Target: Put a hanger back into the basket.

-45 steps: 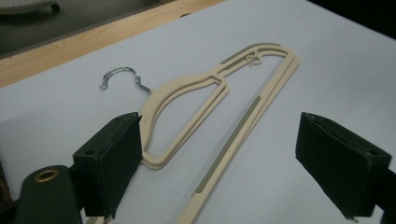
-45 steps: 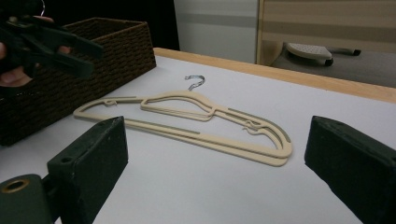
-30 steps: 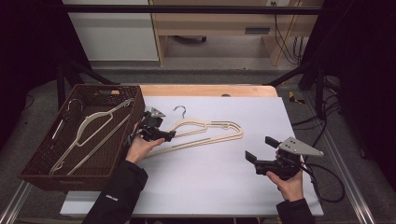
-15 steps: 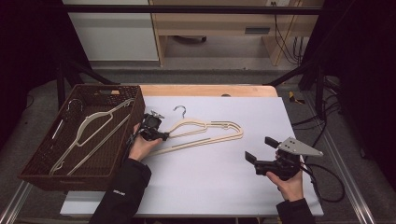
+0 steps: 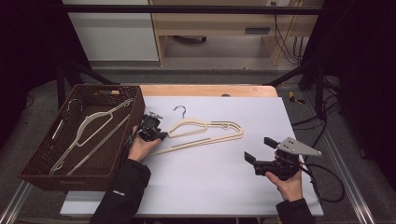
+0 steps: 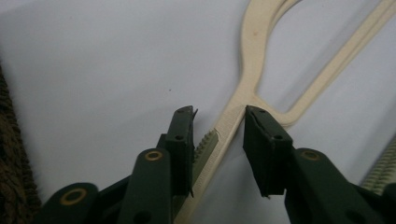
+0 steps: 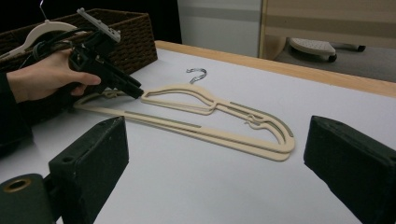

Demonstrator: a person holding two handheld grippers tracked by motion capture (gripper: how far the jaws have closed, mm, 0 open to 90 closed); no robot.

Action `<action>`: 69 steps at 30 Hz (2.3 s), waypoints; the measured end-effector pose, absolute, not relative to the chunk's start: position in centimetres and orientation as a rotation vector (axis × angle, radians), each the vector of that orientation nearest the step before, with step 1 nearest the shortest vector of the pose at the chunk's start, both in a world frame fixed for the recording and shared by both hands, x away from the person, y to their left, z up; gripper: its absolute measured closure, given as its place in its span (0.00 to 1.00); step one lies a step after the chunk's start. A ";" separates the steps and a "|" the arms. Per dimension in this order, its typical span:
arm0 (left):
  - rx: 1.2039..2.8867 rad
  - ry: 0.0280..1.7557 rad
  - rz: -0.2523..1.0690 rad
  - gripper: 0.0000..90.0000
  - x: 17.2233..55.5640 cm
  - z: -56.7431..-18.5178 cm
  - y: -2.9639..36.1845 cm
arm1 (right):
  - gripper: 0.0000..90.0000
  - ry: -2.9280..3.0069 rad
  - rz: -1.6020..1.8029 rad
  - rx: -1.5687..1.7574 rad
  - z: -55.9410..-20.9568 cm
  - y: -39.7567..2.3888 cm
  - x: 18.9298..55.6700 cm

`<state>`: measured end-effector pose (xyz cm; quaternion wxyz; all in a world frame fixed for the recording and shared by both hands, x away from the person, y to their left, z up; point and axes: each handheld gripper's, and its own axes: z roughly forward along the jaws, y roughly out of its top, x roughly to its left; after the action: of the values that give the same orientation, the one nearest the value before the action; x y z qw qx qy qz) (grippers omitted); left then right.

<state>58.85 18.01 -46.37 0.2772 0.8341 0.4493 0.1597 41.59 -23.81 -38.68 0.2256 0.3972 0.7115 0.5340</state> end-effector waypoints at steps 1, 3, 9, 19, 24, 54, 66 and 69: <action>2.250 1.197 0.441 0.73 58.8 -46.4 17.9 | 0.08 1.965 1.471 1.095 -38.7 -23.8 41.6; 2.259 1.182 0.450 0.74 58.7 -46.3 17.9 | 0.08 1.964 1.472 1.095 -38.7 -23.8 41.6; 2.278 1.173 0.454 0.80 58.5 -46.1 17.9 | 0.07 1.962 1.476 1.088 -38.6 -23.9 41.6; 2.299 1.173 0.429 0.88 57.8 -45.6 17.7 | 0.07 1.957 1.477 1.092 -38.6 -23.9 41.5; 2.285 1.171 0.414 0.88 57.6 -45.5 17.8 | 0.07 1.956 1.478 1.093 -38.6 -24.0 41.5; 2.117 0.930 0.564 0.88 50.8 -39.9 17.4 | 0.10 2.032 1.495 1.031 -38.5 -20.7 43.0; 2.095 0.872 0.577 0.88 48.4 -39.7 17.3 | 0.18 2.073 1.541 1.040 -38.4 -14.2 47.6; 2.089 0.863 0.585 0.88 48.0 -39.6 17.2 | 0.19 2.096 1.541 1.040 -38.2 -12.2 49.4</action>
<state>48.04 17.22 -39.60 0.3925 0.8230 0.3399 0.2304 49.36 -12.20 -38.18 0.1693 0.3660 0.7373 0.5420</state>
